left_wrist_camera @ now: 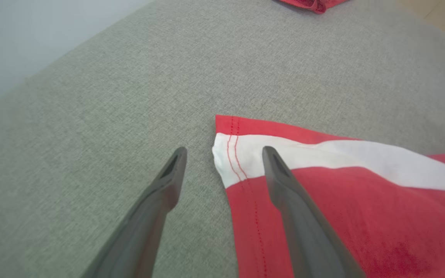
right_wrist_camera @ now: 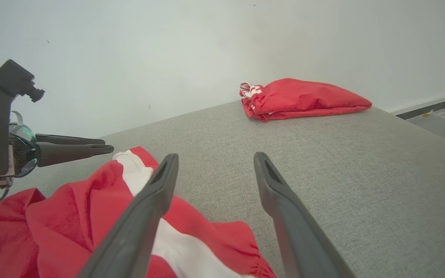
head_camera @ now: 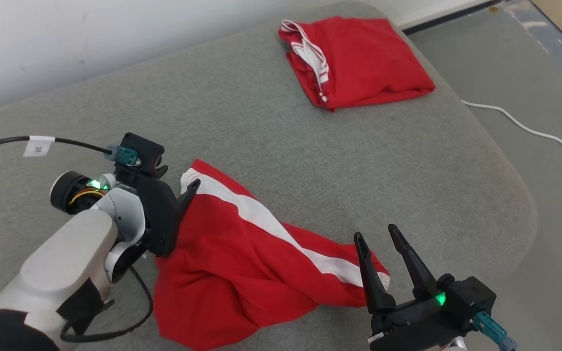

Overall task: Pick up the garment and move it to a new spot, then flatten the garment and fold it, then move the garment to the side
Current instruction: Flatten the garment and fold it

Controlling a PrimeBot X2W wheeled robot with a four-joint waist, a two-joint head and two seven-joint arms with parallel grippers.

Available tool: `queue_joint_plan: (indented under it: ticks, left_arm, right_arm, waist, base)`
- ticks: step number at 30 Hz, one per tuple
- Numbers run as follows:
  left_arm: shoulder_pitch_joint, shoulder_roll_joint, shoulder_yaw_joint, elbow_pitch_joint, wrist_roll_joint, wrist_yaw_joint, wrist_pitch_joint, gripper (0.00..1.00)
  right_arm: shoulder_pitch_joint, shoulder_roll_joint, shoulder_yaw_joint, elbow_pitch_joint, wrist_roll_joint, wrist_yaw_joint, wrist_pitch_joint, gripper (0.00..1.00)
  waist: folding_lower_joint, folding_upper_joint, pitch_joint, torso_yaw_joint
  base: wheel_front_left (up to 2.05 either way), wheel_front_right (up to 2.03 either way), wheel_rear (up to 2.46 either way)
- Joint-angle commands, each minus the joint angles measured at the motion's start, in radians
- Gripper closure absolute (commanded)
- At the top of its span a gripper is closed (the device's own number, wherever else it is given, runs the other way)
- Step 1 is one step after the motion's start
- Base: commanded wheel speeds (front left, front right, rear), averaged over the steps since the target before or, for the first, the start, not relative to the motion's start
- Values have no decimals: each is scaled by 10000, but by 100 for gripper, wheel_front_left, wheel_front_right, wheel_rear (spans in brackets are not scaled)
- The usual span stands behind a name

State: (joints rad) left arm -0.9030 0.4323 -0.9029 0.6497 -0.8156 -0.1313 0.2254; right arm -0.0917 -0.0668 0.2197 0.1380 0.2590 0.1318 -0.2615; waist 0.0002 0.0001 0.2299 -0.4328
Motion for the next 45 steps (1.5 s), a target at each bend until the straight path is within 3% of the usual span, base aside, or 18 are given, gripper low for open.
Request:
queue_joint_plan:
  ticks: [1, 9, 14, 15, 17, 18, 24, 28, 39, 45]
  left_arm:
    - [-162, -39, -103, 166, -184, 22, -8, 0]
    - [-787, -232, -827, 1989, -579, 21, -203, 0]
    - [-589, -520, -1134, 1975, -1525, 16, 106, 0]
    - [-595, -529, -1177, 1952, -1659, 16, 160, 46]
    - [-589, -562, -1345, 1895, -1961, 16, 340, 75]
    - [-618, -559, -1461, 1865, -2057, 16, 402, 100]
    - [-960, -467, -1849, 1789, -2160, 22, 39, 100]
    - [-1425, -445, -1694, 1618, -2433, 22, -983, 100]
    - [-2997, 233, -1124, 860, -2346, 22, -4078, 100]
    - [-2735, 380, -903, -451, -2232, 30, -4697, 100]
  right_arm:
    - [-88, 85, 7, -28, 57, -28, -43, 0]
    - [-69, 152, -32, -98, 36, -28, -44, 0]
    - [-36, 166, -155, -121, -55, -28, -45, 0]
    - [-47, 166, -171, -114, -61, -28, -43, 0]
    - [-116, 169, -163, -126, -86, -28, -45, 0]
    - [-141, 169, -168, -127, -111, -28, -45, 0]
    - [-213, 162, -184, -184, -180, -28, -45, 0]
    - [-79, 80, -359, -265, -254, -28, -44, 0]
    - [255, -323, -644, -368, -456, -28, -44, 0]
    - [547, -432, -721, -335, -525, -28, -46, 0]
  waist:
    - [-2, -1, 444, -472]
    - [-2, -1, 581, -635]
    - [-2, -1, 528, -481]
    - [-2, -1, 524, -435]
    - [-2, -1, 504, -361]
    - [-2, -1, 500, -320]
    - [-2, -1, 460, -99]
    - [-2, -1, 294, 289]
    - [-2, -1, -489, 2278]
    - [-2, -1, -924, 3282]
  base:
    - [0, 0, 0]
    - [0, 0, 0]
    - [0, 0, 0]
    - [0, 0, 0]
    - [0, 0, 0]
    - [0, 0, 0]
    - [0, 0, 0]
    - [0, 0, 0]
    - [0, 0, 0]
    - [0, 0, 0]
